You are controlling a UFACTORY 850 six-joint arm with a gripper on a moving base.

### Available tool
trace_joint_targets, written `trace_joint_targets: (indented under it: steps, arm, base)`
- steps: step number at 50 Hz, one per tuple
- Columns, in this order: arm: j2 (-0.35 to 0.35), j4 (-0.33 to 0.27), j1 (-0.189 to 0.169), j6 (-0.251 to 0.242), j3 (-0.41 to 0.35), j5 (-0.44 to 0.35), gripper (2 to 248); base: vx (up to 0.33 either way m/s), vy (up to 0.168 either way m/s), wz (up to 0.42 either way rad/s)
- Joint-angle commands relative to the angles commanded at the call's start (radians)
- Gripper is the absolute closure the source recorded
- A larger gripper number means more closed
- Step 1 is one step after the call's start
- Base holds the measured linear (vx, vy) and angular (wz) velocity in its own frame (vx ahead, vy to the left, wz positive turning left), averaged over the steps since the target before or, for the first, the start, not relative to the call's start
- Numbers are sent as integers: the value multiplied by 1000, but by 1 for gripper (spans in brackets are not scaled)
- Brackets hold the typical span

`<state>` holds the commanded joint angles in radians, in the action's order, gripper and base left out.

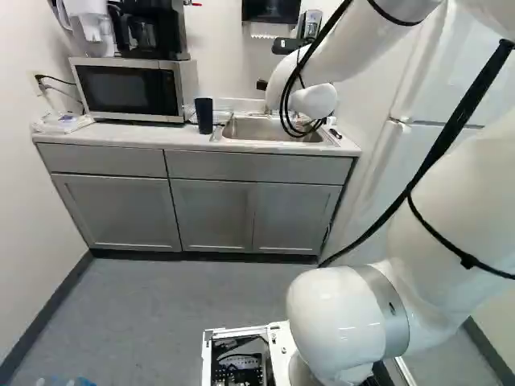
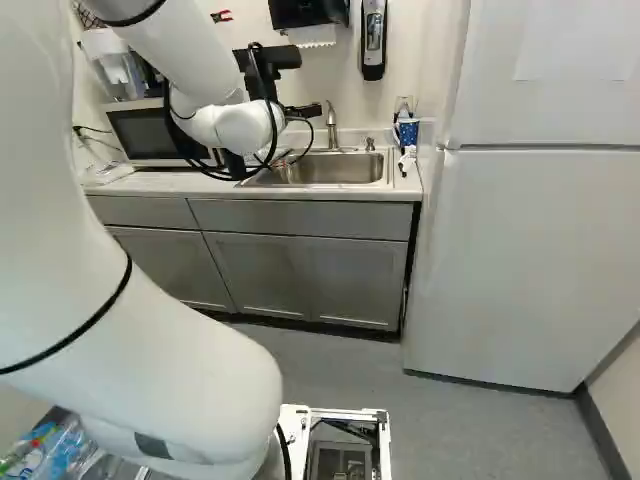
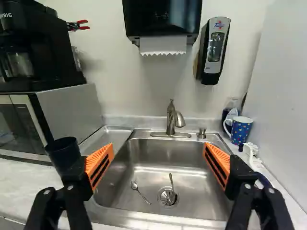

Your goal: Rinse the cup and place it in the tray

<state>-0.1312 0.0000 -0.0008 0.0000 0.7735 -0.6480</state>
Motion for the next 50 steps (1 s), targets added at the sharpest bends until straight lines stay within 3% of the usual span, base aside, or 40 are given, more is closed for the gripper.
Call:
trace_joint_targets:
  steps: [50]
  arm:
    - [0,0,0,0,0,0,3]
  base:
    - [98,-101,209]
